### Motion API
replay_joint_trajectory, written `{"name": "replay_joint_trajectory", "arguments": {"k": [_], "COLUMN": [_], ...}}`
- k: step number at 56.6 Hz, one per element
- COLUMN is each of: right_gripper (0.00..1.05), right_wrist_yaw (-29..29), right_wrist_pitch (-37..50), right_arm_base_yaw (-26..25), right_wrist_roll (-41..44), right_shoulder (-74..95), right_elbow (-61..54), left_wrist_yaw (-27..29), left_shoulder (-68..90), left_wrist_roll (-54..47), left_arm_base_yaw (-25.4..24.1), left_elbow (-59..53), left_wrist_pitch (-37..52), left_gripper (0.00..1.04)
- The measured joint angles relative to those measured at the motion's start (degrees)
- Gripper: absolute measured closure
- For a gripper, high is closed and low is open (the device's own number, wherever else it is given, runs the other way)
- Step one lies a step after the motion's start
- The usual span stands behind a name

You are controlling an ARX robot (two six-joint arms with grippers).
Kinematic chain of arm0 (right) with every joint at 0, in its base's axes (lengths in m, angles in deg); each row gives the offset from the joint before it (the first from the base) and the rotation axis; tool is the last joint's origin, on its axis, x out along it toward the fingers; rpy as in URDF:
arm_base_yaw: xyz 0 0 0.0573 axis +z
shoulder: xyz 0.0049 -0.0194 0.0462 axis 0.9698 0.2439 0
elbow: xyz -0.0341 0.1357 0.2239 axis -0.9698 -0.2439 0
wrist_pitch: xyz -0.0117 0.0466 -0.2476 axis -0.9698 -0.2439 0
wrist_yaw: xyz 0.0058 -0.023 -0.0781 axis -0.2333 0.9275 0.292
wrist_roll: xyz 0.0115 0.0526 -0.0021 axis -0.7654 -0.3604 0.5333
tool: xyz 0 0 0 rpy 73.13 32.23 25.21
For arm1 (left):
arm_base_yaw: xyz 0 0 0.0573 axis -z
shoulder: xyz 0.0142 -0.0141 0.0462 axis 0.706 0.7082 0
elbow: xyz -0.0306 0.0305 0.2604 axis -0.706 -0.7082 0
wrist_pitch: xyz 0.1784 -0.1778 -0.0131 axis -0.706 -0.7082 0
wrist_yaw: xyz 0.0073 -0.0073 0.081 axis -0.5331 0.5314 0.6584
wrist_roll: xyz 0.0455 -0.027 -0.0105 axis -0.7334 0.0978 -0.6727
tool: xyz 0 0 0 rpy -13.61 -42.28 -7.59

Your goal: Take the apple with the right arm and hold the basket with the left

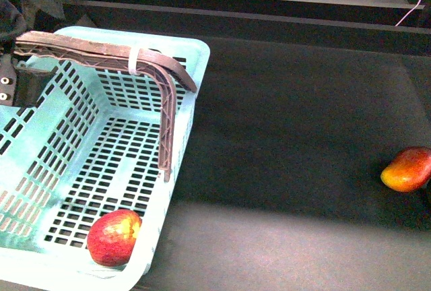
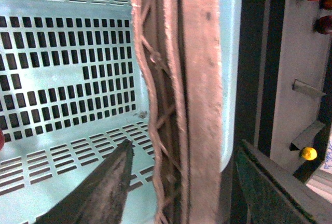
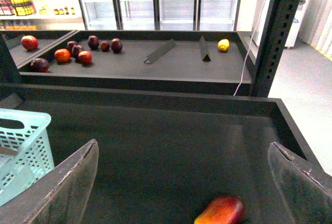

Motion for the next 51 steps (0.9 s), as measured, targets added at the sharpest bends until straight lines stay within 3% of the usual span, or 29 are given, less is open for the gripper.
{"name": "replay_joint_trajectory", "arguments": {"k": [8,10,34,39,44,48,51], "right_gripper": [0.09,0.09,0.09,0.09,0.09,0.09,0.09], "right_wrist_yaw": [0.02,0.02,0.02,0.0,0.02,0.02,0.0], "right_wrist_pitch": [0.0,0.0,0.0,0.0,0.0,0.0,0.0], "right_arm_base_yaw": [0.0,0.0,0.0,0.0,0.0,0.0,0.0], "right_wrist_roll": [0.0,0.0,0.02,0.0,0.0,0.0,0.0], "right_shoulder": [0.0,0.0,0.0,0.0,0.0,0.0,0.0], "right_elbow": [0.0,0.0,0.0,0.0,0.0,0.0,0.0], "left_wrist_yaw": [1.77,2.45,4.33,3.34,1.18,-0.31,-1.22], "left_shoulder": [-6.54,-8.07,-15.87,-15.89,-18.16,-21.73,-24.46], "left_wrist_roll": [0.35,0.04,-0.02,-20.15,-49.88,-66.07,-75.97], "left_arm_base_yaw": [1.25,1.66,3.67,2.67,0.26,-1.53,-2.75], "left_elbow": [-1.42,-2.03,-4.79,-14.12,-25.79,-29.77,-31.52], "left_wrist_pitch": [-3.98,-4.59,-5.75,19.06,43.45,51.67,53.09], "left_gripper": [0.08,0.06,0.07,0.21,0.39,0.52,0.61]}}
